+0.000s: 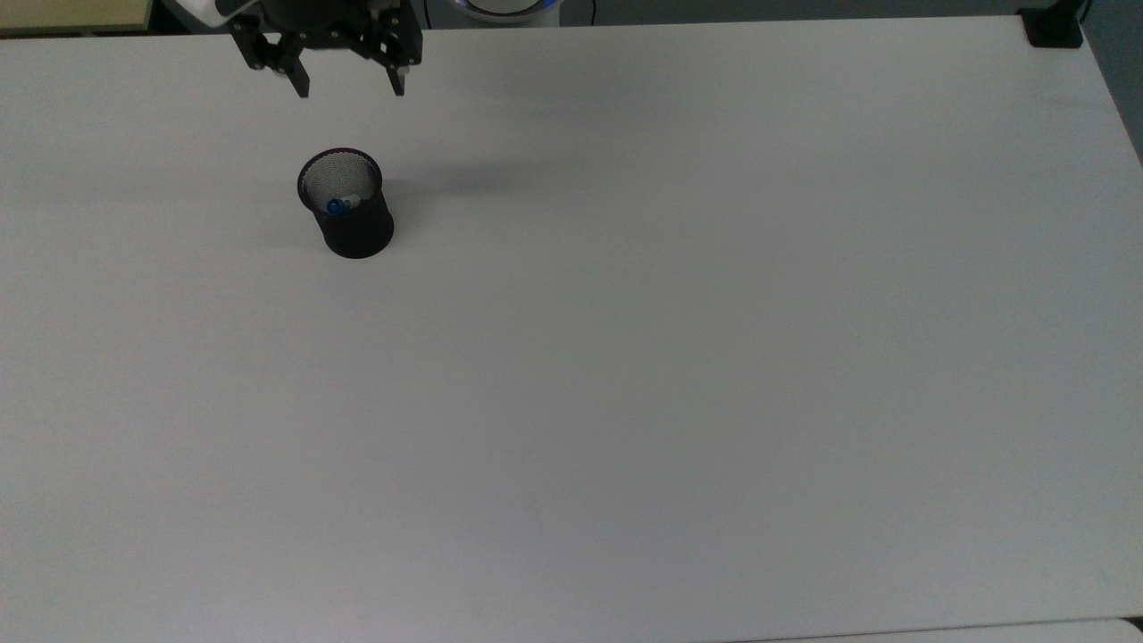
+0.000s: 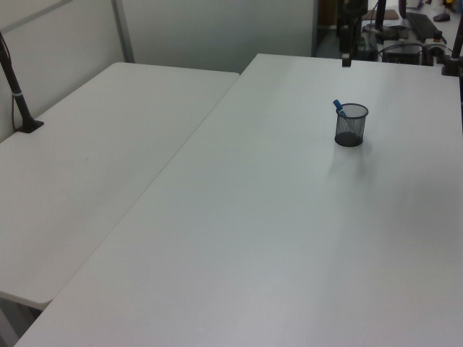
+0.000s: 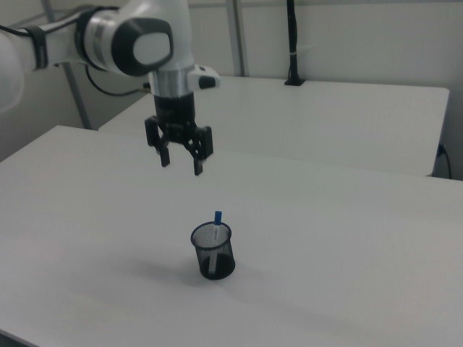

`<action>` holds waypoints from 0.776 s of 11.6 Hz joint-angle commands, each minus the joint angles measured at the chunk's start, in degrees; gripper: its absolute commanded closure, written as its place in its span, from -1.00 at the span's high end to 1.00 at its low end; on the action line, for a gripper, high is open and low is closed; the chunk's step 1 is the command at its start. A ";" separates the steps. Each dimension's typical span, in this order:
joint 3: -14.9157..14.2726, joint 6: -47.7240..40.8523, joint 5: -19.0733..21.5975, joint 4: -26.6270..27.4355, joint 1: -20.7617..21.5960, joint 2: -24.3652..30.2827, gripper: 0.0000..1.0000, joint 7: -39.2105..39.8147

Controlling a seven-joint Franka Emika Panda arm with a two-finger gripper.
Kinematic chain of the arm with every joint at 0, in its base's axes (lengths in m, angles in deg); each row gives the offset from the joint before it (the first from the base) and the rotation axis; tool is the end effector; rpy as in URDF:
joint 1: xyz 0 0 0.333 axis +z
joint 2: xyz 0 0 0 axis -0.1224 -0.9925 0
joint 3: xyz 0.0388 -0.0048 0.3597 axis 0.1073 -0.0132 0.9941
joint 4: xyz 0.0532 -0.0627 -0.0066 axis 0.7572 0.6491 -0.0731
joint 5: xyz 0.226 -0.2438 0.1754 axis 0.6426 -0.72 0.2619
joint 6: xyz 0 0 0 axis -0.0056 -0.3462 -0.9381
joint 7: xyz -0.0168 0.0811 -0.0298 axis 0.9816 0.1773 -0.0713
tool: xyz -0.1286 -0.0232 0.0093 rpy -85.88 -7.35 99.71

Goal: Remove the marker
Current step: 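Lower the open gripper onto the blue marker in the pen cup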

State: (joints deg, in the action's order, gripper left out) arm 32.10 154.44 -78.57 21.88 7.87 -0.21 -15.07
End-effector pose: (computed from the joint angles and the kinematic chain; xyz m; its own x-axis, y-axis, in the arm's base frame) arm 0.5667 -0.0852 0.5735 0.9958 0.0424 -0.0809 0.0396 -0.9986 -0.0355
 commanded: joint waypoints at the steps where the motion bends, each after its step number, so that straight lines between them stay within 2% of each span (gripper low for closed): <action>1: -0.30 1.69 -0.09 -0.23 -0.66 -4.91 0.71 2.96; 5: -0.65 3.78 -0.26 -0.58 -1.72 -8.78 0.71 3.05; 9: -0.91 6.77 -1.67 -0.76 -2.33 -11.95 0.51 4.28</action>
State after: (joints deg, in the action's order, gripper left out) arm 31.66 159.19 -79.51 21.78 5.38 -10.53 -12.41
